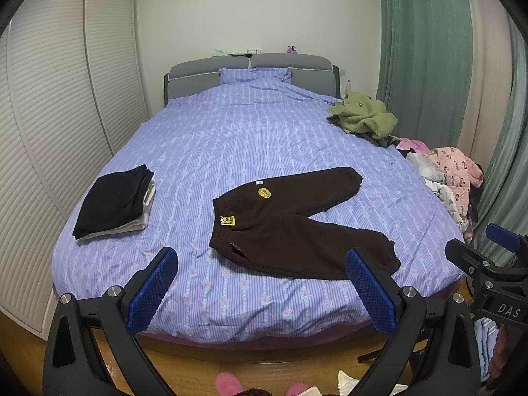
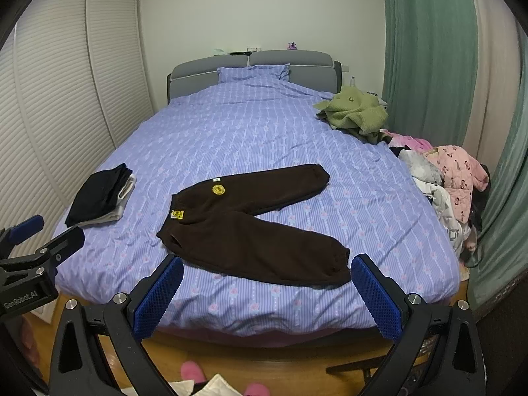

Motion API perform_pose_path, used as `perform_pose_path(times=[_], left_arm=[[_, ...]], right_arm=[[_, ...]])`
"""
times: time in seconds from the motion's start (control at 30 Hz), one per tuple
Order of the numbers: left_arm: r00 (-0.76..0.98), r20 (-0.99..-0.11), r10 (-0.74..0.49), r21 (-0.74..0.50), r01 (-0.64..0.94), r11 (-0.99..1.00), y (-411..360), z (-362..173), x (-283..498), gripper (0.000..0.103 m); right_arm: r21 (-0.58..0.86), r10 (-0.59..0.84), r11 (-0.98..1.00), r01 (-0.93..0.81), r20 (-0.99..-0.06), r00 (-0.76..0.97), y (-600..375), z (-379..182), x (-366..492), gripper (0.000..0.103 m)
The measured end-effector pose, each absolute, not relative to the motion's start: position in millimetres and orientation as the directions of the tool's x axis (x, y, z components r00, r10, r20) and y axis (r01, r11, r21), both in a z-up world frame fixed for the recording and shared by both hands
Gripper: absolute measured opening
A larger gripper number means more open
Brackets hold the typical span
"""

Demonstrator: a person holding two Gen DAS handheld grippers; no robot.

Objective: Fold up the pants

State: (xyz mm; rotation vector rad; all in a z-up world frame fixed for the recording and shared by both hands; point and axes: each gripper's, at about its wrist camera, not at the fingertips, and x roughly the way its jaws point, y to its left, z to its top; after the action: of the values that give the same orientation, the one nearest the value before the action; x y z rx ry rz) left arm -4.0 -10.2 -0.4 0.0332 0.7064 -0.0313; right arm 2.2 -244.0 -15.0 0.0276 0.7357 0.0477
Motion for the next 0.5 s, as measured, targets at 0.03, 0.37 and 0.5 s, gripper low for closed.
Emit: perform_pose_path(times=[0.03, 0.37, 0.5], left_arm=[[0.760, -0.649, -0.019, 0.019, 0.041, 0.999, -9.9, -0.8, -4.0, 0.103], [0.760, -0.650, -0.021, 0.018, 0.043, 0.999, -9.5, -1.7, -4.8, 0.103], [0.761, -0.649, -0.020, 0.018, 0.042, 0.999, -9.9, -1.5, -4.8, 0.103]], right_arm=[[0.041, 0.051, 0.999, -0.032, -0.670, 0.740, -243.9, -15.0, 2.1, 0.103], [0.041, 0.048, 0.999, -0.028, -0.666, 0.745, -245.1, -12.1, 2.6, 0.103], [0.041, 0.049, 0.999, -0.029, -0.665, 0.745, -245.3, -11.5, 2.8, 0.103]])
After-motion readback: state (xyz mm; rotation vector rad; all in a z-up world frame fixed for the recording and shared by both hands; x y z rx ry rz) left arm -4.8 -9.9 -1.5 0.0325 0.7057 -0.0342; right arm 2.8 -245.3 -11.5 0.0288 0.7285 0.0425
